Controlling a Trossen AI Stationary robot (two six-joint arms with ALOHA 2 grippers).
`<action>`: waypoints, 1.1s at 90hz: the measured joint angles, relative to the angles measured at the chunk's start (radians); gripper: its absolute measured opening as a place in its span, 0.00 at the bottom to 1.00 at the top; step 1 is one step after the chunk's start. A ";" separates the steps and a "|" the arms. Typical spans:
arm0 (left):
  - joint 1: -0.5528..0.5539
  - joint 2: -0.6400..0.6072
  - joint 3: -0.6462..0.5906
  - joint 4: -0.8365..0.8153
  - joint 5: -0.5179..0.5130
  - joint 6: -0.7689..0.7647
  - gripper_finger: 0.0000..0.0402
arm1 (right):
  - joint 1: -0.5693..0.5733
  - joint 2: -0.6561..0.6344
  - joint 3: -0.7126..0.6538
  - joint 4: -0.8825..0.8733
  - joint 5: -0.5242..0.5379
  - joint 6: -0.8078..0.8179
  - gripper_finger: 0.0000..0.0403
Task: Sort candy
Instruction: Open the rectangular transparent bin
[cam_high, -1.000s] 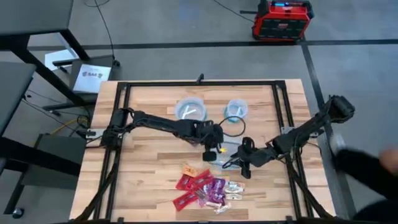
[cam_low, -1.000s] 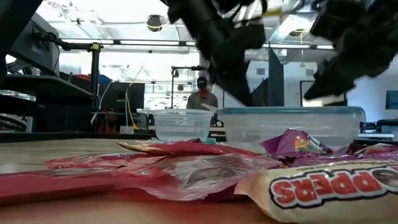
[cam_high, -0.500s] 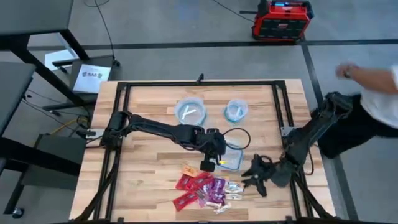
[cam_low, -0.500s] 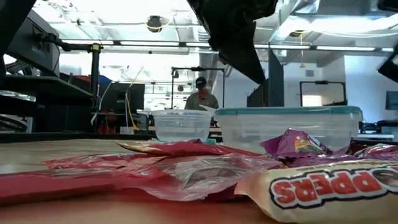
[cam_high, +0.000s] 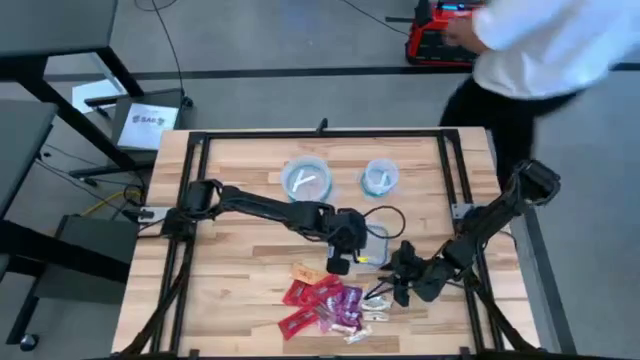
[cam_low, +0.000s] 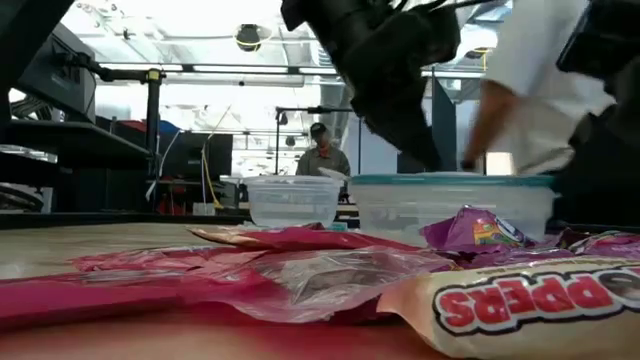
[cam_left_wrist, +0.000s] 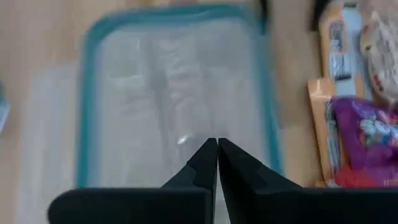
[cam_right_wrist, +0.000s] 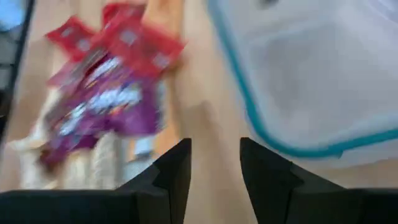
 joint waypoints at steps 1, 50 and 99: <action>0.000 0.000 0.000 -0.002 0.000 0.001 0.00 | 0.000 -0.008 0.000 -0.013 0.005 0.000 0.30; 0.002 0.000 0.000 -0.003 -0.004 -0.030 0.00 | 0.037 -0.123 -0.005 -0.189 -0.133 0.234 0.31; 0.031 -0.003 0.001 0.044 0.015 0.023 0.00 | 0.071 0.355 -0.135 0.589 0.243 0.160 0.59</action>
